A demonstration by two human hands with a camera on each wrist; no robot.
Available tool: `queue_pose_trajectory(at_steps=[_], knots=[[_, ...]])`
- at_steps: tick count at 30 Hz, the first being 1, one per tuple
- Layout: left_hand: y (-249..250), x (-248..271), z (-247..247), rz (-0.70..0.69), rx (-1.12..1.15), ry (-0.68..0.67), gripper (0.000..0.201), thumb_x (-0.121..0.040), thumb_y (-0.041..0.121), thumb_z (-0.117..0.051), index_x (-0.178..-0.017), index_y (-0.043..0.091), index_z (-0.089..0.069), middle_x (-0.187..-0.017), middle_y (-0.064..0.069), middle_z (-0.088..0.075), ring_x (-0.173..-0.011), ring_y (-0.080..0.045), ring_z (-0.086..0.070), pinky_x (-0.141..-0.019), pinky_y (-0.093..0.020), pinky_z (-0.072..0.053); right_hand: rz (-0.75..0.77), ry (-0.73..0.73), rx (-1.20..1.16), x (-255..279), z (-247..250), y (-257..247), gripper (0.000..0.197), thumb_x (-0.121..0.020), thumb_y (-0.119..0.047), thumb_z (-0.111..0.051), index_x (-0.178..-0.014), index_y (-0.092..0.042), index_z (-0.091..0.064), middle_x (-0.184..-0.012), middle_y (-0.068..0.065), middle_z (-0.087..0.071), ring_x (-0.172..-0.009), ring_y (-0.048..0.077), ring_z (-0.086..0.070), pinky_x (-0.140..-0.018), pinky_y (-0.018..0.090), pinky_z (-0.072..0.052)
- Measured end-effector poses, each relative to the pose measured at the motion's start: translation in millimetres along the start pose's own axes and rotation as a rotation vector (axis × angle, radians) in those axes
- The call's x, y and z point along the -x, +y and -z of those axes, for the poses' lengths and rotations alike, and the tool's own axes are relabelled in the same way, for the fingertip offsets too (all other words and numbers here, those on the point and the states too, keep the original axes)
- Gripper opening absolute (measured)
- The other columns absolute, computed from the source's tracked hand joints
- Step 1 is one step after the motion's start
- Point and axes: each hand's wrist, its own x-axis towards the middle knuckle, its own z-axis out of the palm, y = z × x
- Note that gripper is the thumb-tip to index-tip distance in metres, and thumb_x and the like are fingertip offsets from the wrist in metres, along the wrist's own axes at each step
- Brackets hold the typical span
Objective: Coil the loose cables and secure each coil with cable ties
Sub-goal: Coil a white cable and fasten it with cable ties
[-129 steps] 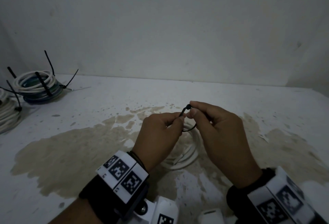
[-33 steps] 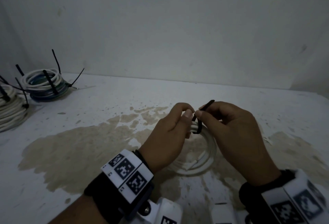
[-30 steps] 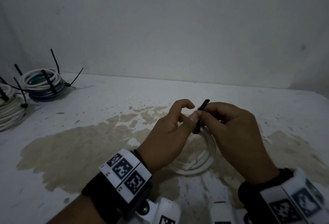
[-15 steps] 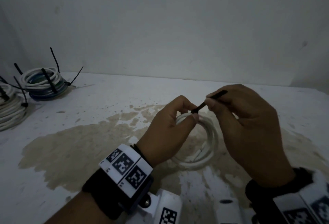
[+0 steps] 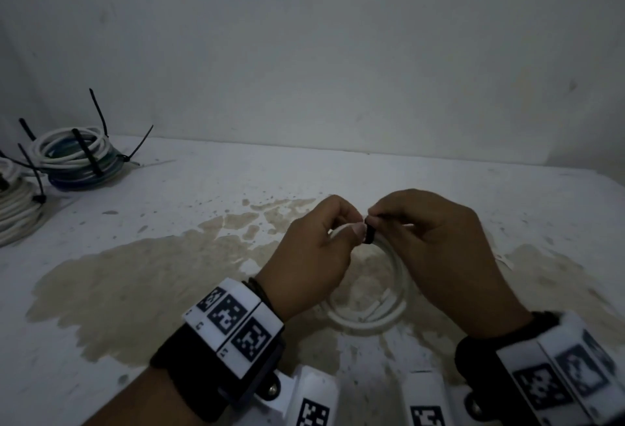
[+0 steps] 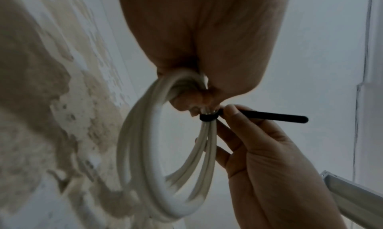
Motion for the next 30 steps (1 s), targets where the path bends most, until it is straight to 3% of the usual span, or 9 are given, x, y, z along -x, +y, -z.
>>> queue_pose_trajectory(at_steps=[4, 7, 10, 14, 16, 19, 22, 25, 30], knots=[[-5, -3, 3, 0.001, -0.064, 0.024, 0.017, -0.098, 0.020, -0.046, -0.084, 0.027, -0.053, -0.070, 0.006, -0.058, -0.051, -0.014, -0.044, -0.050, -0.031, -0.037, 0.071, -0.021, 0.021, 0, -5, -1, 0.006, -0.078, -0.013, -0.068, -0.079, -0.014, -0.073, -0.074, -0.005, -0.067, -0.072, 0.004, -0.059, -0.065, 0.017, -0.048], [-1, -2, 4, -0.003, -0.016, -0.049, 0.019, -0.099, 0.021, -0.044, -0.096, 0.037, -0.054, -0.073, 0.009, -0.058, -0.051, -0.014, -0.041, -0.046, -0.027, -0.035, 0.024, 0.044, -0.009, 0, -5, -1, 0.004, -0.077, -0.014, -0.070, -0.079, -0.015, -0.073, -0.073, -0.005, -0.064, -0.073, 0.005, -0.058, -0.067, 0.012, -0.045], [4, 2, 5, -0.063, -0.082, -0.084, 0.013, -0.097, 0.023, -0.049, -0.098, 0.035, -0.055, -0.088, -0.002, -0.063, -0.054, -0.008, -0.048, -0.050, -0.023, -0.041, 0.000, 0.050, -0.022, -1, -1, -5, 0.004, -0.077, -0.017, -0.070, -0.075, -0.014, -0.072, -0.072, -0.005, -0.062, -0.073, 0.007, -0.058, -0.066, 0.013, -0.043], [10, 4, 3, -0.178, -0.237, -0.096, 0.017, -0.093, 0.033, -0.048, -0.101, 0.022, -0.057, -0.092, -0.005, -0.066, -0.083, -0.021, -0.063, -0.075, -0.045, -0.049, -0.011, 0.042, 0.043, -2, 10, -10, 0.017, -0.081, -0.021, -0.065, -0.069, -0.009, -0.070, -0.070, 0.000, -0.064, -0.072, 0.011, -0.058, -0.065, 0.018, -0.043], [13, 6, 3, -0.180, -0.262, -0.100, 0.015, -0.094, 0.031, -0.049, -0.102, 0.019, -0.055, -0.089, -0.008, -0.066, -0.081, -0.022, -0.063, -0.072, -0.045, -0.050, -0.093, 0.042, 0.016, -3, 13, -14, 0.019, -0.082, -0.025, -0.066, -0.068, -0.012, -0.069, -0.070, -0.001, -0.064, -0.072, 0.009, -0.058, -0.063, 0.015, -0.041], [12, 10, 10, -0.152, -0.224, 0.024, 0.005, -0.097, 0.025, -0.050, -0.097, 0.022, -0.055, -0.078, -0.003, -0.062, -0.060, -0.015, -0.055, -0.055, -0.034, -0.045, -0.340, -0.083, -0.154, -6, 9, -24, 0.009, -0.077, -0.036, -0.073, -0.079, -0.029, -0.067, -0.078, -0.012, -0.067, -0.076, 0.000, -0.062, -0.065, 0.011, -0.043], [14, 14, 31, 0.030, 0.124, 0.244, 0.006, -0.098, 0.023, -0.048, -0.095, 0.024, -0.053, -0.062, 0.002, -0.049, -0.043, -0.010, -0.038, -0.042, -0.027, -0.032, -0.570, -0.327, -0.261, -8, -6, -34, 0.042, -0.064, -0.058, -0.060, -0.103, -0.044, -0.056, -0.091, -0.018, -0.066, -0.082, 0.003, -0.066, -0.070, 0.024, -0.054], [21, 24, 63, 0.150, 0.443, 0.417, 0.007, -0.099, 0.019, -0.044, -0.103, 0.016, -0.050, -0.061, 0.004, -0.044, -0.042, -0.009, -0.030, -0.039, -0.022, -0.027, -0.670, -0.360, -0.549, -15, -36, -59, 0.021, -0.083, -0.037, -0.060, -0.102, -0.029, -0.065, -0.083, -0.002, -0.073, -0.071, 0.017, -0.070, -0.065, 0.039, -0.060], [21, 58, 122, 0.206, 0.440, 0.444, 0.012, -0.099, 0.018, -0.046, -0.106, 0.015, -0.056, -0.069, -0.004, -0.055, -0.055, -0.017, -0.055, -0.053, -0.030, -0.052, -0.641, -0.380, -0.713, -46, -73, -86, 0.024, -0.090, -0.019, -0.056, -0.078, -0.001, -0.066, -0.064, 0.013, -0.063, -0.051, 0.019, -0.059, -0.052, 0.030, -0.053]])
